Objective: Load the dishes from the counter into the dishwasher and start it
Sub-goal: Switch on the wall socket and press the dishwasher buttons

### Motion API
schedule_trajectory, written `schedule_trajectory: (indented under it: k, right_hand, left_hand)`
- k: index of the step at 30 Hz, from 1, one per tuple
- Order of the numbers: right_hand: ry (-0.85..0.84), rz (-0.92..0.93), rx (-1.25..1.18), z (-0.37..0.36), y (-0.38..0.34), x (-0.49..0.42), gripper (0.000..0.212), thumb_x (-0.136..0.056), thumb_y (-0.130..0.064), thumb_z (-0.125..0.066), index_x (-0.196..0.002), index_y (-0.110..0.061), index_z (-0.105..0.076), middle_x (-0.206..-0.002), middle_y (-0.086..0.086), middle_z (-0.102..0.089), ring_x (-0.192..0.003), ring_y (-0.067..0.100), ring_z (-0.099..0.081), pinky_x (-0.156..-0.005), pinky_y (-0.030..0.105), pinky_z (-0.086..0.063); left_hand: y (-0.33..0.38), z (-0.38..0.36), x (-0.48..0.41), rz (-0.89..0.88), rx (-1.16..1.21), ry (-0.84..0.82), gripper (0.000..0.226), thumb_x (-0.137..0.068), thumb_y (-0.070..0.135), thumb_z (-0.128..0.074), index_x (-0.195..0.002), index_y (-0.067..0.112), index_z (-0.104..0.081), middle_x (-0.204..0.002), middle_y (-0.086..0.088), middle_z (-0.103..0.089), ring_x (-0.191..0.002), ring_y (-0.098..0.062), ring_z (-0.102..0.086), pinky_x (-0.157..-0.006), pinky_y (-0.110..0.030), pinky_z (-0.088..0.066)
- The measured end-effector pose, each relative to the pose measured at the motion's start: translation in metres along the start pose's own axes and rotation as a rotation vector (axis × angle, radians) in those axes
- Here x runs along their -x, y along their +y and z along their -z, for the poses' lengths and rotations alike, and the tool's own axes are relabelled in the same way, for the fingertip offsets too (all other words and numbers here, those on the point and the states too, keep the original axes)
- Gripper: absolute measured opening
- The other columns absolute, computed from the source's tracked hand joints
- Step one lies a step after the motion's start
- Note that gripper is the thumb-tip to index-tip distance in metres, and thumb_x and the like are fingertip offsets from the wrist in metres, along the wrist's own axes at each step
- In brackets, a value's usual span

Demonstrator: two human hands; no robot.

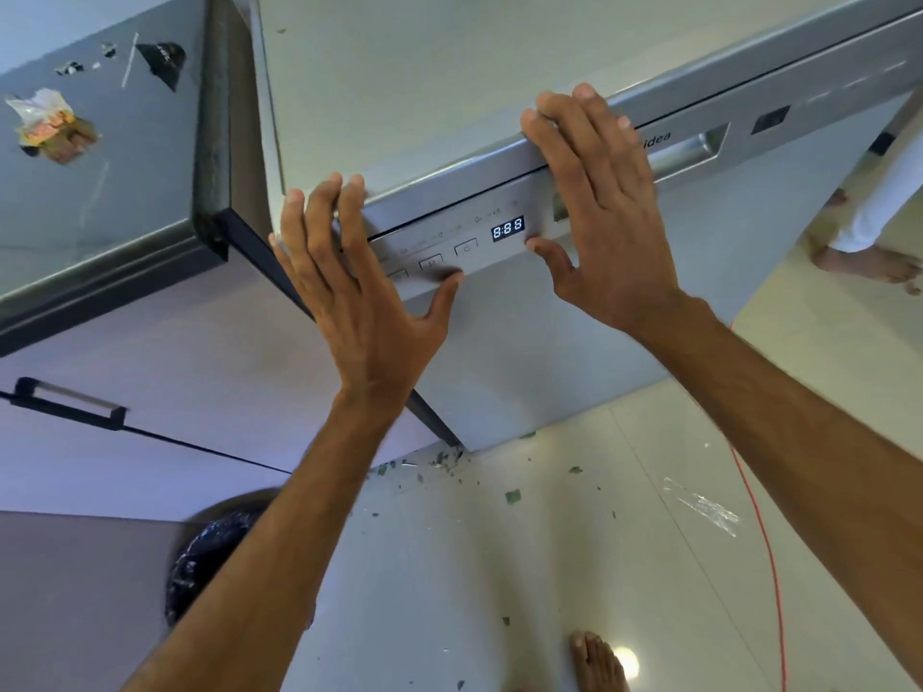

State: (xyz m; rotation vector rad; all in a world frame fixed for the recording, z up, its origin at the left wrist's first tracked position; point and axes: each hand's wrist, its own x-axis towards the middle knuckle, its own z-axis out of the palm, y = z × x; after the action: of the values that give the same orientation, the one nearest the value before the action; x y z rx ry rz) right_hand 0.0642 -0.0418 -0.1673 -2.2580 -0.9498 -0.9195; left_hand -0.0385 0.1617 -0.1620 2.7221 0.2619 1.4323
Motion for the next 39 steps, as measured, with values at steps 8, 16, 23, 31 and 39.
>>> schedule_trajectory:
  k: [8, 16, 23, 31, 39]
  right_hand:
    - [-0.040, -0.019, 0.038, -0.001, -0.005, -0.002, 0.088, -0.088, -0.038, -0.072, -0.155, -0.001, -0.028, -0.164, 0.017, -0.023, -0.153, 0.037, -0.015, -0.124, 0.053, -0.012]
    - [-0.029, -0.022, 0.030, 0.000, -0.007, -0.001, 0.096, -0.083, -0.043, -0.077, -0.155, -0.003, -0.029, -0.163, 0.016, -0.025, -0.153, 0.037, -0.017, -0.123, 0.054, -0.016]
    - [-0.035, -0.033, 0.030, 0.000, -0.008, -0.001, 0.088, -0.089, -0.047, -0.069, -0.155, -0.003, -0.031, -0.163, 0.015, -0.026, -0.153, 0.035, -0.016, -0.124, 0.052, -0.015]
    - [-0.044, -0.083, 0.034, 0.000, -0.014, -0.002, 0.091, -0.082, -0.030, -0.077, -0.155, -0.004, -0.029, -0.164, 0.014, -0.025, -0.154, 0.034, -0.015, -0.124, 0.051, -0.015]
    - [-0.041, -0.167, -0.011, 0.001, -0.027, -0.003, 0.087, -0.081, -0.017, -0.077, -0.154, -0.004, -0.031, -0.164, 0.013, -0.025, -0.154, 0.032, -0.014, -0.122, 0.054, -0.019]
  left_hand:
    - [0.000, -0.003, 0.000, -0.004, -0.024, -0.006, 0.111, -0.072, 0.072, -0.073, -0.144, -0.003, -0.034, -0.150, -0.026, -0.037, -0.143, -0.049, -0.027, -0.113, -0.065, -0.024]
    - [-0.001, -0.004, 0.001, 0.005, -0.036, -0.023, 0.113, -0.071, 0.074, -0.072, -0.145, 0.002, -0.028, -0.152, -0.024, -0.035, -0.145, -0.046, -0.023, -0.115, -0.063, -0.024]
    - [-0.002, -0.005, 0.001, 0.019, -0.044, -0.031, 0.114, -0.069, 0.074, -0.075, -0.146, 0.005, -0.026, -0.152, -0.021, -0.033, -0.145, -0.043, -0.022, -0.115, -0.062, -0.025]
    - [-0.003, -0.004, 0.002, 0.039, -0.042, -0.047, 0.112, -0.070, 0.072, -0.075, -0.145, 0.003, -0.028, -0.150, -0.022, -0.037, -0.145, -0.041, -0.023, -0.114, -0.063, -0.025]
    - [0.004, 0.010, 0.001, 0.080, -0.084, -0.167, 0.114, -0.070, 0.074, -0.071, -0.148, 0.005, -0.025, -0.153, -0.022, -0.036, -0.146, -0.039, -0.021, -0.116, -0.061, -0.024]
